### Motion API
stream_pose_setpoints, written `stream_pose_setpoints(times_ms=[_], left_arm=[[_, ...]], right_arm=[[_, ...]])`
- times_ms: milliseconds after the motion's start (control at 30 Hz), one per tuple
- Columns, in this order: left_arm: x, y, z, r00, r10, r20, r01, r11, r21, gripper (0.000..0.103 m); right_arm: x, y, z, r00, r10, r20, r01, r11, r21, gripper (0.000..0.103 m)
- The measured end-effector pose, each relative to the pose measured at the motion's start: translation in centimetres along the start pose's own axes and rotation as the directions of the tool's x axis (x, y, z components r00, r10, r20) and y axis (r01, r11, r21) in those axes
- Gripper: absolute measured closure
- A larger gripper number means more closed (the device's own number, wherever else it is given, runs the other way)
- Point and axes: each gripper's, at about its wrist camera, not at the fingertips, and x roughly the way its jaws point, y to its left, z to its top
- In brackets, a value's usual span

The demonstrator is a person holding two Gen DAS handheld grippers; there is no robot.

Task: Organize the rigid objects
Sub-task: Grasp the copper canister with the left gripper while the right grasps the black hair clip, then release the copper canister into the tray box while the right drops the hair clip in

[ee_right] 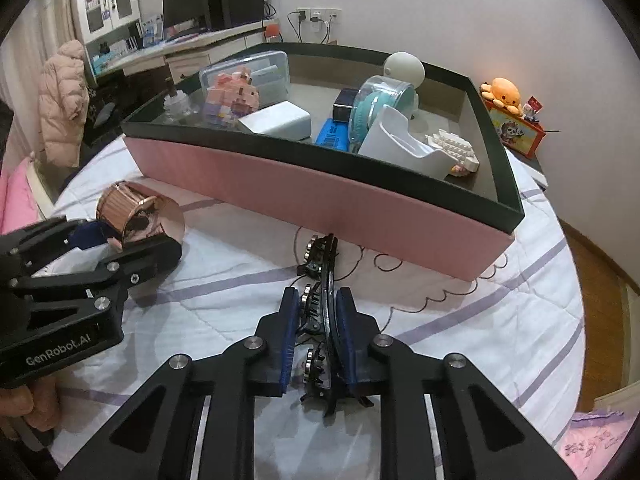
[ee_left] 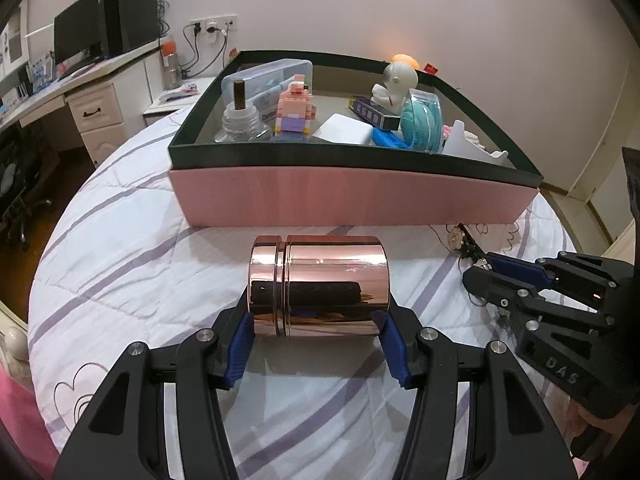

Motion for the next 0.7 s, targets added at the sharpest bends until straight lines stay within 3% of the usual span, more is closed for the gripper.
stream_pose_setpoints(times_ms=[333,700], left_arm=[[-1.4,0.8,-0.3,1.000,-0.002,0.022,0.002,1.000,-0.002,0.047],[-5.2,1.2,1.3,0.994,-0.011,0.106,0.010,1.000,0.010,0.047]], right_arm=[[-2.6,0.4,-1.2,0.994,0.100,0.050,-0.103,0.993,0.053,0.084],[-6.5,1.5,0.4,0.983,0.136,0.121,-0.141,0.990,0.030,0.084]])
